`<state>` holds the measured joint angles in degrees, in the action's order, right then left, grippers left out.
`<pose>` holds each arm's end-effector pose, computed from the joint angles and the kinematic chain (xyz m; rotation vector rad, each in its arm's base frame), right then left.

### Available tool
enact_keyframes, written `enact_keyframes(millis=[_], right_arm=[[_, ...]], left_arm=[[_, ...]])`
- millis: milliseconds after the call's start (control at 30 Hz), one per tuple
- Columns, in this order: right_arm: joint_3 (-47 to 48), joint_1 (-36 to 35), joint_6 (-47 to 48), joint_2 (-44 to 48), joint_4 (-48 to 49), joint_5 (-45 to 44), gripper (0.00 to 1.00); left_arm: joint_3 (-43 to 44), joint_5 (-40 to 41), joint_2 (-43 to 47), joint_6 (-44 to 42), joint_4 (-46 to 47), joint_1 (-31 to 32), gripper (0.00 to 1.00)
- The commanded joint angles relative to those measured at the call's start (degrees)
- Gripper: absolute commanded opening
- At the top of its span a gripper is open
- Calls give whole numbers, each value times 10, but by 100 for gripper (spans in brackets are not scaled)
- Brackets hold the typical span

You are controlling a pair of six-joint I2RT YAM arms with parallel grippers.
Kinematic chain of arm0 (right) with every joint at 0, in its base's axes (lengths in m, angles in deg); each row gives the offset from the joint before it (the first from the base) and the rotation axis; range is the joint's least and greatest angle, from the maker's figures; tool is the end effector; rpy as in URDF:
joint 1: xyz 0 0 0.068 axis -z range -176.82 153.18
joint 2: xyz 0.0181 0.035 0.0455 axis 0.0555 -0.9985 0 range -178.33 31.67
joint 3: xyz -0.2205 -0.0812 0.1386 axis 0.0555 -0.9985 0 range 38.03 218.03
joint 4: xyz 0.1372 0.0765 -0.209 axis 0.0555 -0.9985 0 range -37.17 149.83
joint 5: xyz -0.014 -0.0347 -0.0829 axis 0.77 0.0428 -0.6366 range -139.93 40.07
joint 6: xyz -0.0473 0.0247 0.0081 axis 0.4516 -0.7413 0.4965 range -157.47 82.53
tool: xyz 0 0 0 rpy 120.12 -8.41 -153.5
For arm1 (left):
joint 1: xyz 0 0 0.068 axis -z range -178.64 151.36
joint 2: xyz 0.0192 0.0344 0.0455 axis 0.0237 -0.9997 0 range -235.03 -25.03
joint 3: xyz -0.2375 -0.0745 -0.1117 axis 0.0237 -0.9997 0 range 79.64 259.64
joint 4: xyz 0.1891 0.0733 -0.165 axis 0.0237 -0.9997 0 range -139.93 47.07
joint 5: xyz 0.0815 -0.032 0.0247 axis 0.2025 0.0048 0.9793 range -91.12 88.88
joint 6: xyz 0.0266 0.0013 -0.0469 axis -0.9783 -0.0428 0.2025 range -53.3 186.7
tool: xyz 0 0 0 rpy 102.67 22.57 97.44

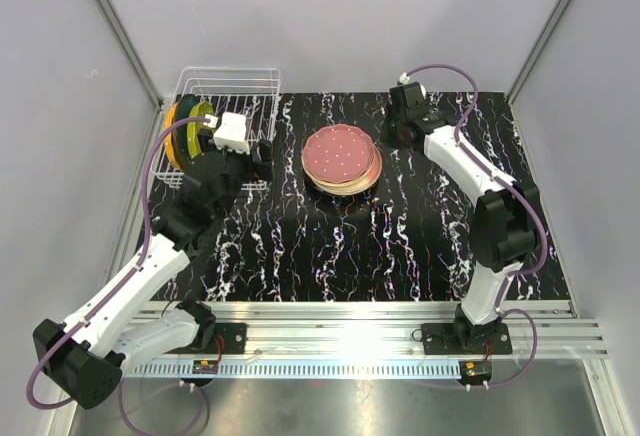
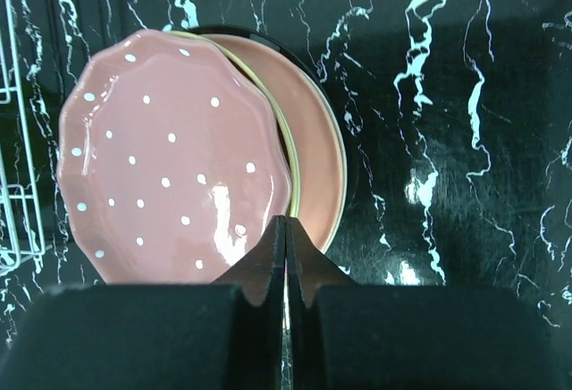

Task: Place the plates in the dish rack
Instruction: Grab a plate with the right arm

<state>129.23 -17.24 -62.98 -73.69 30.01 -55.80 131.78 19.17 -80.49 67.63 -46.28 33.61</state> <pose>0.3958 0.1435 0.2902 0.1554 2.3452 0.2785 0.1969 -0.1097 0.3642 0.1936 1.6708 -0.1372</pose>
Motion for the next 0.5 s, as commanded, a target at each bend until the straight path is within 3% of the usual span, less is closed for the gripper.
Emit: enact_keyframes(millis=[0,67,233,467], right_arm=[[-15,5,-6,15,6,16,8],[-14,5,-5,2,8,36,31],[15,5,-7,-41,-3,57,52],[52,6,-12,-96,-18,73,54]], left_arm=[[16,5,6,0,26,3,93],[16,5,4,1,26,3,93],[16,3,3,1,27,3,93],[18,4,3,0,23,3,93]])
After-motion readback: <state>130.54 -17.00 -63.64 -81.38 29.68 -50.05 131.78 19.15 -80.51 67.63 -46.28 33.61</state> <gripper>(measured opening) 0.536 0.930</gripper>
